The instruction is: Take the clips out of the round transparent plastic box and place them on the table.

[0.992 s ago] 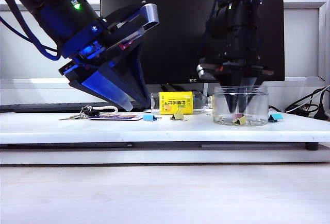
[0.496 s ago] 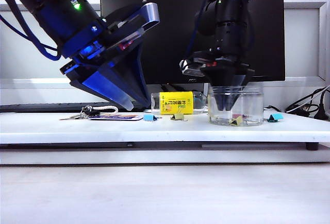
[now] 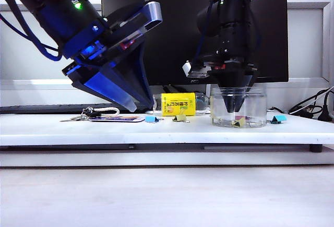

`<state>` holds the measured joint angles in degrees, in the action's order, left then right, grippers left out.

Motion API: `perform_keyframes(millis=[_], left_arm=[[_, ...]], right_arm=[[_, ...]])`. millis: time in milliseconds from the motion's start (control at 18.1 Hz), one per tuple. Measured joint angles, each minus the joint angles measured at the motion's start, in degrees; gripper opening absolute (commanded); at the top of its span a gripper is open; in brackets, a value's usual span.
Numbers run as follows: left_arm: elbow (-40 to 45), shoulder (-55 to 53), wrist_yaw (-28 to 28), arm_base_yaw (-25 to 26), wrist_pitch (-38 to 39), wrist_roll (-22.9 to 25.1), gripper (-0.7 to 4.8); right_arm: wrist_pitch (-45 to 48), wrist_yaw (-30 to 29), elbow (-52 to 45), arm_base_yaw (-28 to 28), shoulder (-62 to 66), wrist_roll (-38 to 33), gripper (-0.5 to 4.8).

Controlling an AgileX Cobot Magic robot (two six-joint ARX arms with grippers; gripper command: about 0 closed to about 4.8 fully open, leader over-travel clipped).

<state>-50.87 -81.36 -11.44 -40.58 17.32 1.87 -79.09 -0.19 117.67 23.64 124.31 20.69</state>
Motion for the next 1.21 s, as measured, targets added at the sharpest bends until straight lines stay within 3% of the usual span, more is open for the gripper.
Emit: perform_keyframes(millis=[221,1213], left_arm=[[0.0,0.0,0.0,0.0,0.0,0.2,2.14],[0.0,0.0,0.0,0.0,0.1,1.1,2.14]], right_arm=[[0.0,-3.6,0.0,0.0,0.0,2.3,1.04],[0.6,-2.8,0.0,0.0,2.3,3.6,1.02]])
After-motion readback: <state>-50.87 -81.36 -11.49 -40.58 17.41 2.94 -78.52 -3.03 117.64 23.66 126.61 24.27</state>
